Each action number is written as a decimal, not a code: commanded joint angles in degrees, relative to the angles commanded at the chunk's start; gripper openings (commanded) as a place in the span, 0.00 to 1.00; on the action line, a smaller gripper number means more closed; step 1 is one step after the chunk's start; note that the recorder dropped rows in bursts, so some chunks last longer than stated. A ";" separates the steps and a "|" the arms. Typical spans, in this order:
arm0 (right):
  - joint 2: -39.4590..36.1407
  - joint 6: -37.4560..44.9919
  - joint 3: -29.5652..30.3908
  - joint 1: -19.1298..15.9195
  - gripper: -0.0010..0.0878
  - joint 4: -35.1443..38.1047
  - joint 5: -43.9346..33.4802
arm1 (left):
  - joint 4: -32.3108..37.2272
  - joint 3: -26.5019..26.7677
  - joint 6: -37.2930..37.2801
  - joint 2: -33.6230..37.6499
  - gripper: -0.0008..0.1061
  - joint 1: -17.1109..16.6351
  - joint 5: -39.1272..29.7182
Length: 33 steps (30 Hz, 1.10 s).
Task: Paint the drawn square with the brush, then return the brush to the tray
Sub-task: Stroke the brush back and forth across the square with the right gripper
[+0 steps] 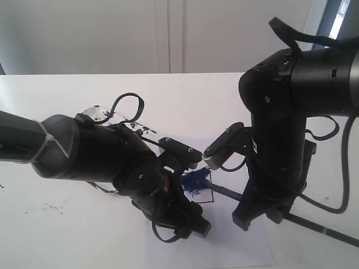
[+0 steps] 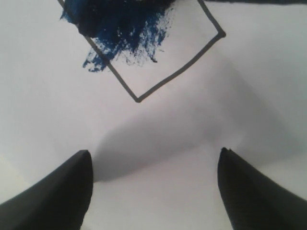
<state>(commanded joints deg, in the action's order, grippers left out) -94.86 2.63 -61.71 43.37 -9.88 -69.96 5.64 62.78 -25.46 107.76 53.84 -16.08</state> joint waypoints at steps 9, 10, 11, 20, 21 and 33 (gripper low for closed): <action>0.00 3.81 0.00 0.00 0.01 6.53 0.00 | 0.00 0.00 0.00 0.00 0.71 0.00 0.17; 0.00 4.19 0.00 0.00 0.01 6.94 0.00 | 0.00 0.00 0.00 0.00 0.71 0.00 0.17; 0.00 4.77 0.00 0.00 0.01 7.64 0.00 | 0.00 0.00 0.00 0.00 0.71 0.00 0.17; 0.41 6.32 0.26 0.00 0.01 9.88 0.00 | 0.00 0.00 0.00 0.00 0.71 0.00 1.41; 0.67 6.32 0.37 0.00 0.01 9.88 0.00 | 0.00 0.00 0.00 0.00 0.71 0.00 1.41; 1.25 1.38 3.52 0.00 0.01 0.75 0.00 | 0.00 0.00 0.00 0.00 0.71 0.00 1.28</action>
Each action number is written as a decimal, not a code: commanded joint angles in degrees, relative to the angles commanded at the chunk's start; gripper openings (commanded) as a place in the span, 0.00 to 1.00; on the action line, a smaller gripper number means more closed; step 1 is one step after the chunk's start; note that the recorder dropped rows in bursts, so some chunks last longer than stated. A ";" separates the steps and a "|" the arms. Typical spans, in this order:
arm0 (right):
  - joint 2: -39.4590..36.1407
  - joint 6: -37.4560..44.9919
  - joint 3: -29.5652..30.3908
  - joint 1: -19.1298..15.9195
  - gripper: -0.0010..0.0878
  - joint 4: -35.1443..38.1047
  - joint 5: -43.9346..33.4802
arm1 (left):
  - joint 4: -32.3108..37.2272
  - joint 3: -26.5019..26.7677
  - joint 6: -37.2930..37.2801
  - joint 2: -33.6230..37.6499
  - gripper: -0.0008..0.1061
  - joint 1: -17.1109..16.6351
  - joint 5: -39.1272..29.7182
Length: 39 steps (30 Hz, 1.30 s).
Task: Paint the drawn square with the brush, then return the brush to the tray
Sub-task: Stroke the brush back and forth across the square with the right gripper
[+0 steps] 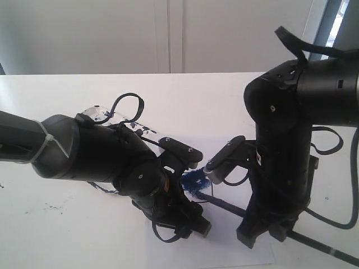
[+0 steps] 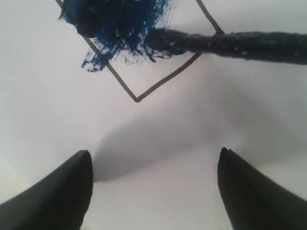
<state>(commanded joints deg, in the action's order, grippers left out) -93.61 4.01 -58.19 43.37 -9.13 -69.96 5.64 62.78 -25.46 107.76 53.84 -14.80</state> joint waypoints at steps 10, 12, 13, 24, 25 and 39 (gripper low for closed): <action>0.00 1.01 0.00 0.00 0.01 3.39 0.00 | 0.00 0.00 0.00 0.00 0.71 0.00 -0.11; 0.00 2.59 0.00 0.00 0.01 5.74 0.00 | 0.00 0.00 0.00 0.00 0.71 0.00 -0.02; 0.00 3.50 0.00 0.00 0.01 6.97 0.00 | 0.00 0.00 0.00 0.00 0.71 0.00 -0.02; 0.00 5.40 0.00 0.24 0.01 10.20 0.00 | 0.00 0.00 0.00 0.00 0.71 0.00 -0.02; 0.00 5.40 0.00 0.24 0.01 10.20 0.00 | 0.00 0.00 0.00 0.00 0.71 0.00 -0.02; 0.00 -0.22 0.00 0.24 0.01 -0.38 0.00 | 0.00 0.00 0.00 0.00 0.71 0.00 -0.34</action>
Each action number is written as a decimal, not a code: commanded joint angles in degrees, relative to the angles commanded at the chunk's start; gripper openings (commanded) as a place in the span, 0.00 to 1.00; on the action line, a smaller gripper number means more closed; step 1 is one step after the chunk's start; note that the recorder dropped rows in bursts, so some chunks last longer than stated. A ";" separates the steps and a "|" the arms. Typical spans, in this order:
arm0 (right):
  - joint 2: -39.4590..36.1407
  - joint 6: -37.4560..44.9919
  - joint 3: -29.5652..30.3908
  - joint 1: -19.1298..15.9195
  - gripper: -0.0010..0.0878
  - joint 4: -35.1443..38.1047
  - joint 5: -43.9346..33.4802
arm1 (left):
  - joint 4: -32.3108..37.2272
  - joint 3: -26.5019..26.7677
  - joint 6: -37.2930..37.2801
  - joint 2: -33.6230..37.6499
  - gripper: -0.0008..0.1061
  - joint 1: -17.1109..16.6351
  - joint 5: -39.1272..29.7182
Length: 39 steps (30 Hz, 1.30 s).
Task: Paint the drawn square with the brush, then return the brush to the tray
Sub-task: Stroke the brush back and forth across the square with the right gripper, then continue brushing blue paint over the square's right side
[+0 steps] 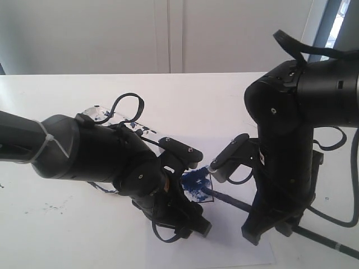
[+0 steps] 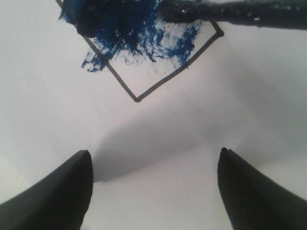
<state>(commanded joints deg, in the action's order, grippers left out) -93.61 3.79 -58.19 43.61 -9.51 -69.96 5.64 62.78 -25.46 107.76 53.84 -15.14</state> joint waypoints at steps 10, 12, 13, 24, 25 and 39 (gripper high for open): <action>0.00 2.46 0.00 0.00 0.01 5.25 0.00 | 0.00 0.00 0.00 0.00 0.71 0.00 0.00; 0.00 2.46 0.00 0.00 0.01 5.25 0.00 | 0.00 0.00 0.00 0.00 0.71 0.00 0.00; 0.00 2.46 0.00 0.00 0.01 5.13 0.00 | 0.00 0.00 0.00 0.00 0.71 0.00 0.00; 0.00 -0.64 0.00 0.00 0.01 4.43 5.02 | 0.00 0.00 0.00 0.00 0.71 0.00 0.00; 0.00 -1.67 0.00 0.00 0.01 3.77 6.97 | 0.00 0.00 0.00 0.00 0.71 0.00 0.00; -2.07 -3.79 0.00 0.00 0.01 -2.83 6.41 | 0.00 0.00 0.22 0.00 0.71 0.00 -0.97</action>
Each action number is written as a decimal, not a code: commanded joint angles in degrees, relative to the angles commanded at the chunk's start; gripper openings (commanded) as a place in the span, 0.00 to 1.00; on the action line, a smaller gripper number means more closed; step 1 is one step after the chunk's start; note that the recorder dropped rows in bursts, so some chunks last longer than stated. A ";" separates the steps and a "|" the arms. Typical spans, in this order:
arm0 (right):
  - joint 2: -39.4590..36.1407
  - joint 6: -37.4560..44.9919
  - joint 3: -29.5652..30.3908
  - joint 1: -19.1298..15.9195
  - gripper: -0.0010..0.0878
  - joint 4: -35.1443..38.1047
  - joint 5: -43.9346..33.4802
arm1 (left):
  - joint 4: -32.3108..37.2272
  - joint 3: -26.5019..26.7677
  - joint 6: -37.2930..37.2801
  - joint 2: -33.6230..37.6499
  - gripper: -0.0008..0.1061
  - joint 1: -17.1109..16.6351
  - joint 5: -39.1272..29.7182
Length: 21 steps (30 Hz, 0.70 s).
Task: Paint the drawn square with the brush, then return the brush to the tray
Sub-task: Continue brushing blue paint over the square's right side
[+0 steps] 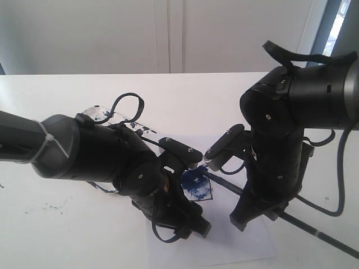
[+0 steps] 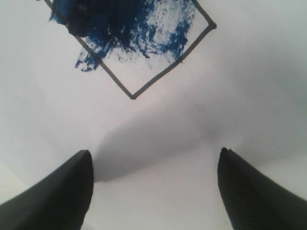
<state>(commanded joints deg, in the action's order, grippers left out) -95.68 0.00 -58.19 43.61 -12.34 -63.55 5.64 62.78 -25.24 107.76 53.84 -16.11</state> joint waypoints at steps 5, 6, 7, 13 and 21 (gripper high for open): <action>0.00 1.34 0.00 0.00 0.01 0.02 -2.69 | 0.00 0.00 0.00 0.00 0.71 0.00 0.00; 0.00 1.47 0.00 0.00 0.01 0.28 -2.87 | 0.00 0.00 0.00 0.00 0.71 0.00 0.00; 0.00 1.98 0.00 0.00 0.01 0.82 -2.95 | 0.00 0.00 0.00 0.00 0.71 0.00 0.00; 0.21 3.49 0.00 0.00 0.01 2.30 -4.70 | 0.00 0.00 0.00 0.00 0.71 0.00 0.00; 0.73 5.30 0.00 0.00 0.01 5.34 -5.57 | 0.00 0.00 0.00 0.00 0.71 0.00 0.00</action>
<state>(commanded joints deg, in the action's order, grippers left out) -94.94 5.30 -58.19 43.61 -6.99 -69.12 5.64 62.78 -25.24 107.76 53.84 -16.11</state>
